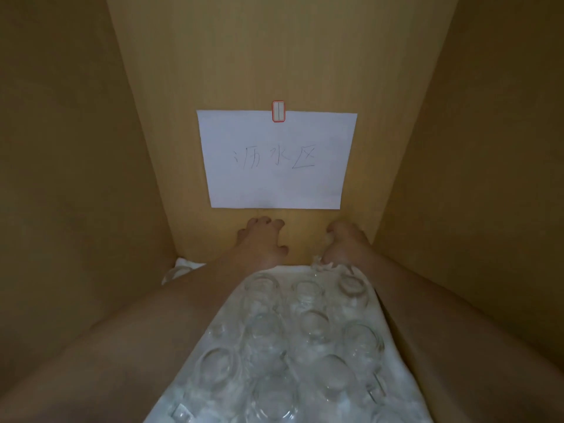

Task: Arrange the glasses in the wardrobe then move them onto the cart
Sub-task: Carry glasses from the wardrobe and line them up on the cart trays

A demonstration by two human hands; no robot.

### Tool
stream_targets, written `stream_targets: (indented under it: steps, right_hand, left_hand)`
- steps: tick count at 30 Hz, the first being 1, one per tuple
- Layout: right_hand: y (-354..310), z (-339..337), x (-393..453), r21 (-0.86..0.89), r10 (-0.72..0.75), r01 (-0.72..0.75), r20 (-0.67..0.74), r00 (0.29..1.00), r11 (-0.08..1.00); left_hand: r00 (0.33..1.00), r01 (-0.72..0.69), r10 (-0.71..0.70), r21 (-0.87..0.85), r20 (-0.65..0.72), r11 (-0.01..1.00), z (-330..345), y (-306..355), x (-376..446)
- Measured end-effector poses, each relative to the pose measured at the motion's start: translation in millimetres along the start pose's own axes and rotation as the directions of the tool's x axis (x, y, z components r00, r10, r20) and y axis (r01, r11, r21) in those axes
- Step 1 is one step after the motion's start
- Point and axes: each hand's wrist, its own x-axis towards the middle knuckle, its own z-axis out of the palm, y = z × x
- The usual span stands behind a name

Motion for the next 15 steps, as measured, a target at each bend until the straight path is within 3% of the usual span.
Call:
stream_targets:
  steps: [6, 9, 12, 15]
  right_hand:
    - [-15.5, -20.2, -35.8, 0.237, -0.027, 0.094, -0.273, 0.962, 0.967]
    - [-21.8, -28.3, -57.9, 0.442, -0.023, 0.197, -0.369, 0.929, 0.875]
    - [-36.2, -33.1, -77.2, 0.685, 0.137, 0.240, -0.447, 0.884, 0.688]
    - [-46.4, -33.9, -93.5, 0.904, 0.260, 0.207, -0.317, 0.912, 0.373]
  left_hand:
    - [0.998, -0.031, 0.031, -0.001, -0.060, 1.000, -19.4, -1.1, -19.8]
    - [0.994, -0.028, 0.028, 0.003, -0.102, 1.000, -30.1, -7.3, -32.3]
    - [0.991, 0.003, 0.001, 0.025, -0.135, 1.000, -40.8, -14.3, -48.1]
    - [0.991, 0.012, -0.007, 0.033, -0.135, 0.999, -49.2, -23.6, -65.1]
